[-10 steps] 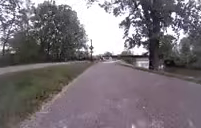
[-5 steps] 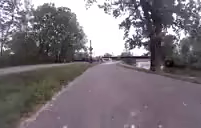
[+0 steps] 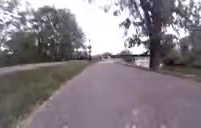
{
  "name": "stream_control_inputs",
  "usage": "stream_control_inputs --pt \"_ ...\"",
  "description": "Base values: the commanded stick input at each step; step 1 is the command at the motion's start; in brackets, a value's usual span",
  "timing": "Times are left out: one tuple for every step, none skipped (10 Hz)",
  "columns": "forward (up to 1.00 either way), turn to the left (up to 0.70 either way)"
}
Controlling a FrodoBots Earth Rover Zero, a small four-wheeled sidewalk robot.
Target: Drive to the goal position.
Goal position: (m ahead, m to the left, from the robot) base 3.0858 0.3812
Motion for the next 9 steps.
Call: stream_control_inputs --pt "1.0 0.0" --pt "1.0 0.11" --pt "1.0 0.28" --pt "1.0 0.4" --pt "1.0 0.4" --pt "1.0 0.4" --pt "1.0 0.4" --pt "1.0 0.4" --pt "1.0 0.4"
